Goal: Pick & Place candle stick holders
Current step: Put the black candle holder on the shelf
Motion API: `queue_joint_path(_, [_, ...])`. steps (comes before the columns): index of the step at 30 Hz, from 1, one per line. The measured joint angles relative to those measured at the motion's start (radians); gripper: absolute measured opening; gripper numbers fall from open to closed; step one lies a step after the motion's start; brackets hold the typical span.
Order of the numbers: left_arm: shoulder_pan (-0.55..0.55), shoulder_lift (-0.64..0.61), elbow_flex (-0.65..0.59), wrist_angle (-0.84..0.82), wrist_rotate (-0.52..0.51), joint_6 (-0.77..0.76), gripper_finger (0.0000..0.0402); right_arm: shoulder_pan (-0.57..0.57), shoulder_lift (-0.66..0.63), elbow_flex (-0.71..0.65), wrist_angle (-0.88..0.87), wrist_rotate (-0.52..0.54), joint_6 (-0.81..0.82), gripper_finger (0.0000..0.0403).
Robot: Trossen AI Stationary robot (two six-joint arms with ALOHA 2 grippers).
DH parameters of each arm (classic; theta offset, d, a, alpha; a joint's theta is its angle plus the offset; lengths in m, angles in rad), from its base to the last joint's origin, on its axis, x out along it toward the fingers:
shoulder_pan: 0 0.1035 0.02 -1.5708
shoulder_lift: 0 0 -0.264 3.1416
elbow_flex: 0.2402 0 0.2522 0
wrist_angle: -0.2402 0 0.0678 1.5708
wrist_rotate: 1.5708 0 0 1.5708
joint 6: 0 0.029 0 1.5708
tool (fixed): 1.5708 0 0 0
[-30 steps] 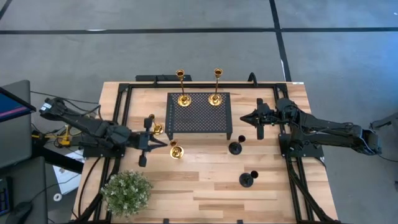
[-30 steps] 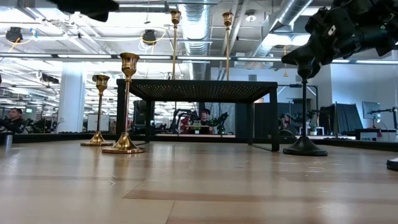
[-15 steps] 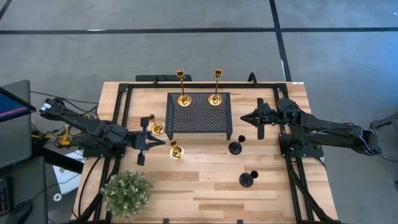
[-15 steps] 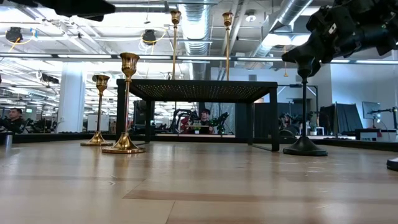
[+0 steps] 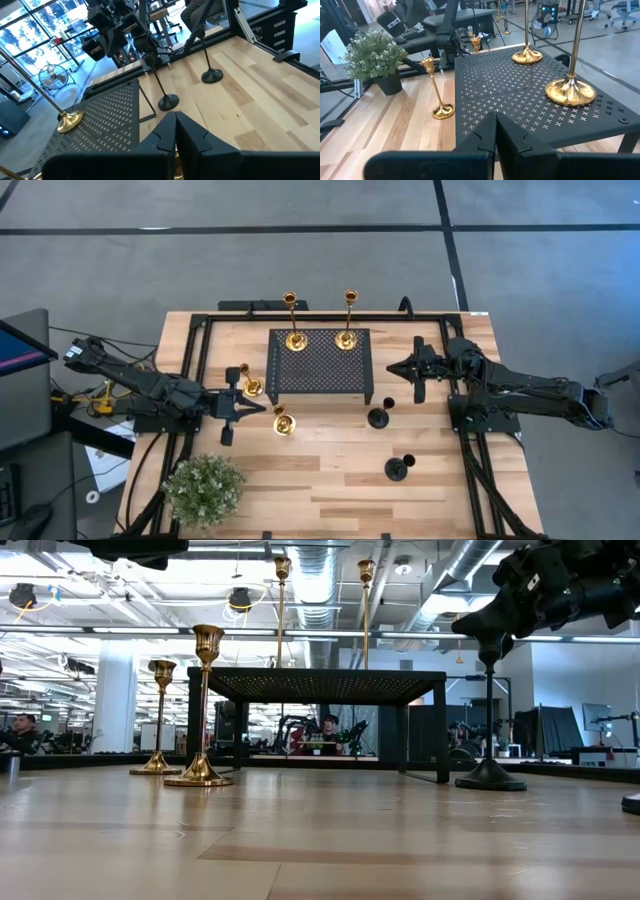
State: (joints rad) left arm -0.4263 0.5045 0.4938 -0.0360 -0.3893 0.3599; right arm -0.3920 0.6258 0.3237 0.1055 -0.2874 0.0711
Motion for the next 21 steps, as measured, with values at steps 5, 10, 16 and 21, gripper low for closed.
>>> queue_joint_path(5, [0.000,0.000,0.000,0.001,0.000,-0.001,0.0011,0.000,0.000,0.000,0.000,0.000,0.000,0.0001])
queue_joint_path(10, [0.000,0.000,0.000,0.007,0.000,-0.001,0.0012,0.000,0.000,0.000,0.000,0.000,0.000,0.0001])
queue_joint_path(16, [0.000,0.000,0.000,0.012,0.000,-0.002,0.0012,0.000,0.000,0.000,0.000,0.000,0.000,0.0001])
queue_joint_path(21, [0.000,0.000,0.000,0.015,0.000,-0.002,0.0012,0.000,0.000,0.000,0.000,0.000,0.000,0.0001])
